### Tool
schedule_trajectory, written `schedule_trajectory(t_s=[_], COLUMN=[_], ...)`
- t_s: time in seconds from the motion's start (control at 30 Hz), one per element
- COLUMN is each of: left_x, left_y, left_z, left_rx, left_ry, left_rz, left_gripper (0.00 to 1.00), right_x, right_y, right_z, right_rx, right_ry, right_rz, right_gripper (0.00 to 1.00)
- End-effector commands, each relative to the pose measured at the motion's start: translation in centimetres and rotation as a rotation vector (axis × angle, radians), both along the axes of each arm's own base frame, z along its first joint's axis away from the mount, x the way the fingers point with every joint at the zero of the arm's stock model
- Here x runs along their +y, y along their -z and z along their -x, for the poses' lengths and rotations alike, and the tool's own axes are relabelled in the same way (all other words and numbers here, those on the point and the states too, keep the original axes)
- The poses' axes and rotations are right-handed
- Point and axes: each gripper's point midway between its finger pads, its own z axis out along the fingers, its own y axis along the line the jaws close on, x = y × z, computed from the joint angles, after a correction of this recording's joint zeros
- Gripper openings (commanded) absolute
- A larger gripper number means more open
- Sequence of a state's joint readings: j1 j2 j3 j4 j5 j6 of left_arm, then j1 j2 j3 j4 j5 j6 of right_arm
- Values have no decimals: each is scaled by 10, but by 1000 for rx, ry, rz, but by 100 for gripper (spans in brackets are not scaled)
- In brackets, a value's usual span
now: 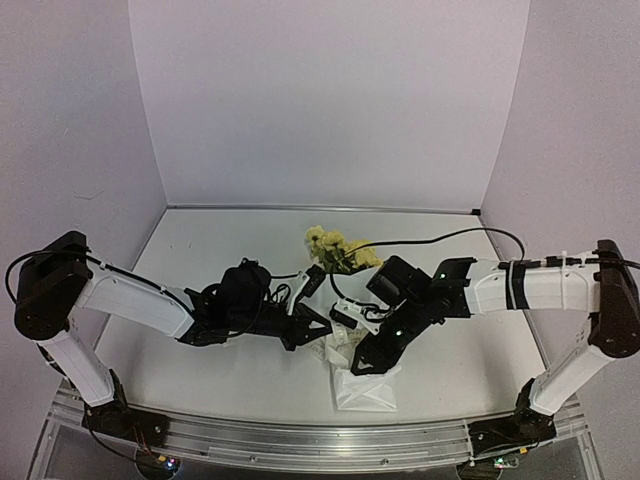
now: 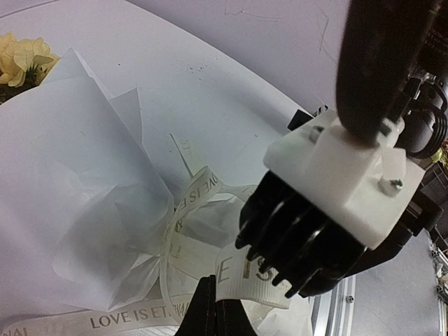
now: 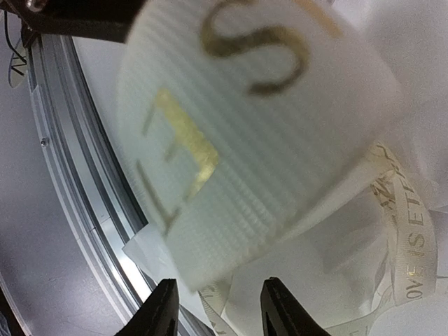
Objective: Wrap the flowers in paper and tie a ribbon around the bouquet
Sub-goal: Cross the half-tied ribbon over the folded bouquet.
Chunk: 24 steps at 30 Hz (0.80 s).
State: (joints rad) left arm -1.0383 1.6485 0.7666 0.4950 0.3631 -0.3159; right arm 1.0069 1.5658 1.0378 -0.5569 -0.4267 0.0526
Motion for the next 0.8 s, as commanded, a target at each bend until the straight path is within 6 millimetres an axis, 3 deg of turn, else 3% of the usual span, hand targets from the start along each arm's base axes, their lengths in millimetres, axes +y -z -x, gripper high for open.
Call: schedule_trajectory(t_s=[0.0, 0.23, 0.4, 0.57, 0.77], left_x=[-2, -2, -2, -2, -2], left_y=[-24, -23, -22, -21, -21], left_z=[-3, -3, -3, -2, -3], left_rx=[-22, -18, -17, -15, -11], left_ry=[-2, -2, -1, -1, -1], left_rz=[49, 49, 48, 48, 50], left_gripper=[0, 0, 0, 0, 0], right_x=[5, 2, -2, -3, -3], right_y=[-4, -6, -7, -5, -4], right_z=[2, 7, 12, 13, 12], right_rx=[11, 29, 44, 53, 51], right_ry=[-4, 6, 0, 6, 11], right_rz=[-13, -18, -23, -14, -10], right_gripper=[37, 24, 35, 34, 20])
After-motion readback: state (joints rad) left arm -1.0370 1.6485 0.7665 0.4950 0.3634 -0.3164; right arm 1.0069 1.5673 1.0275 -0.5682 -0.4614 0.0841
